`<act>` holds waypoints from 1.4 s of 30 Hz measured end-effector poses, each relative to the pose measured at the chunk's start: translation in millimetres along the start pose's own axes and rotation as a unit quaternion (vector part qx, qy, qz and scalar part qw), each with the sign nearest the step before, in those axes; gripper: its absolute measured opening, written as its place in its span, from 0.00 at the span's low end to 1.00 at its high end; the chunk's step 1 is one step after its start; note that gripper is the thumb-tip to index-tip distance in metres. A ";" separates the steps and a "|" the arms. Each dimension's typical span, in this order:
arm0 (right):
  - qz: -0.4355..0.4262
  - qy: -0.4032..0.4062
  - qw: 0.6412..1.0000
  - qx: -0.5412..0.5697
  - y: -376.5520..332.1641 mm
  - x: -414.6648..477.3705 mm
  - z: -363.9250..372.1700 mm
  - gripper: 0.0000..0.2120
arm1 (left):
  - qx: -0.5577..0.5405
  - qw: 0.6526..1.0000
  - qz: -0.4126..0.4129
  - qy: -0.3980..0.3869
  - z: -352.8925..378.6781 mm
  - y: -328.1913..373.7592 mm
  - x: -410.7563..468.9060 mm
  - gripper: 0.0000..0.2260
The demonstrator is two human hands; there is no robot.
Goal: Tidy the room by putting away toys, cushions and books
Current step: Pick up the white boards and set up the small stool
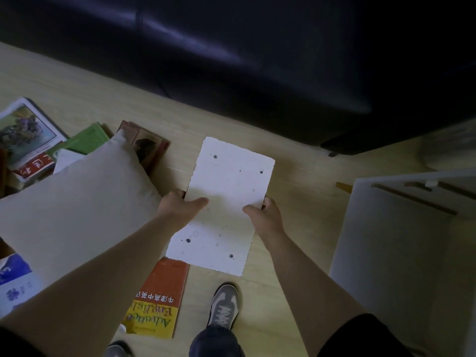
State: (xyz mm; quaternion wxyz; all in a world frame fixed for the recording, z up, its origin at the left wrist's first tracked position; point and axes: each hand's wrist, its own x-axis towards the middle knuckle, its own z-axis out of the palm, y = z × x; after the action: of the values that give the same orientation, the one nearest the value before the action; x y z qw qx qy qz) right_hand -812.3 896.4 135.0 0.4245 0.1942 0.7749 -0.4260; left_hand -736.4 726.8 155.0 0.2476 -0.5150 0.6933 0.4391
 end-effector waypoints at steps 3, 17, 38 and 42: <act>-0.008 -0.008 1.000 -0.004 -3.3 4.0 4.8 0.13 | 0.005 1.000 -0.005 0.006 -1.4 -2.2 5.9 0.14; -0.030 -0.078 0.995 -0.060 -12.0 4.8 32.9 0.20 | -0.022 0.998 -0.014 0.054 -9.7 -24.5 36.5 0.27; 0.017 -0.041 0.982 -0.185 -12.9 7.1 73.4 0.42 | -0.044 0.996 0.070 0.026 -36.4 -53.3 41.1 0.17; -0.029 0.055 0.973 -0.223 -0.3 -3.5 82.6 0.38 | -0.038 0.996 0.069 0.030 -43.8 -70.9 31.3 0.15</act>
State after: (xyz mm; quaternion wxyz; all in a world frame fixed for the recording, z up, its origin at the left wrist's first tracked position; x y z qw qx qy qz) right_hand -769.8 828.3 115.2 0.4013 0.0957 0.8779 -0.2431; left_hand -676.4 667.5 126.6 0.1758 -0.4882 0.7171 0.4654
